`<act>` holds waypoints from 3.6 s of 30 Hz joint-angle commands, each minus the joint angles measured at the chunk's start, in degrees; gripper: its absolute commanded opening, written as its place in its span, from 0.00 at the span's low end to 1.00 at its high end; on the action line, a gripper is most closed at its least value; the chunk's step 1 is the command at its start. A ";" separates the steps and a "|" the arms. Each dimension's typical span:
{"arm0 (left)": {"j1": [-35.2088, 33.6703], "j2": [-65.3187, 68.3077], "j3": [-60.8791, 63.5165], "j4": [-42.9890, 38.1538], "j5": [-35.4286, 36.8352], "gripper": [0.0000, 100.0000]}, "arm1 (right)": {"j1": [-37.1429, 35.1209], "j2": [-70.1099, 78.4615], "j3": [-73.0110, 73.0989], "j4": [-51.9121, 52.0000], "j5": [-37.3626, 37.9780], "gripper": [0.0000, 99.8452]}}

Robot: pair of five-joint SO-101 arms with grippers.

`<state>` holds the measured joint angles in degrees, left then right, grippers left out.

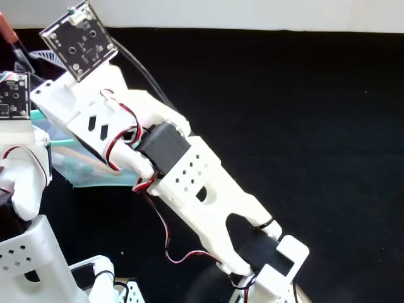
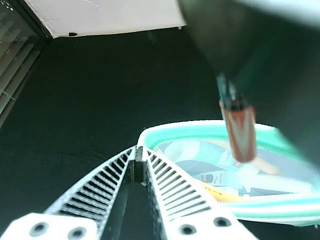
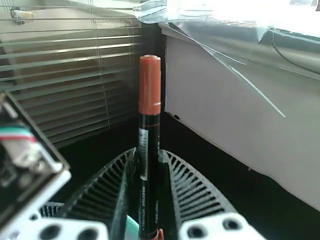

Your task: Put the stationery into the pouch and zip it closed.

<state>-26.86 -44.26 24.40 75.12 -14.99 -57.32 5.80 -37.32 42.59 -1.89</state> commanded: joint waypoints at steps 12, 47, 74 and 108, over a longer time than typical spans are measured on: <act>1.01 1.19 4.18 0.44 0.35 0.01 | -0.57 -0.57 9.01 5.23 0.70 0.01; 1.01 1.19 4.18 0.44 0.35 0.01 | 3.38 -6.90 34.77 -6.29 1.14 0.52; 1.01 1.19 4.18 0.44 0.35 0.01 | -4.97 -19.47 25.98 1.80 0.70 0.52; 1.01 1.19 6.20 0.26 0.35 0.01 | 6.20 -22.02 29.41 17.80 -5.63 0.52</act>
<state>-26.77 -44.35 25.27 75.03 -14.99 -50.29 -14.59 -7.87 62.99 -7.16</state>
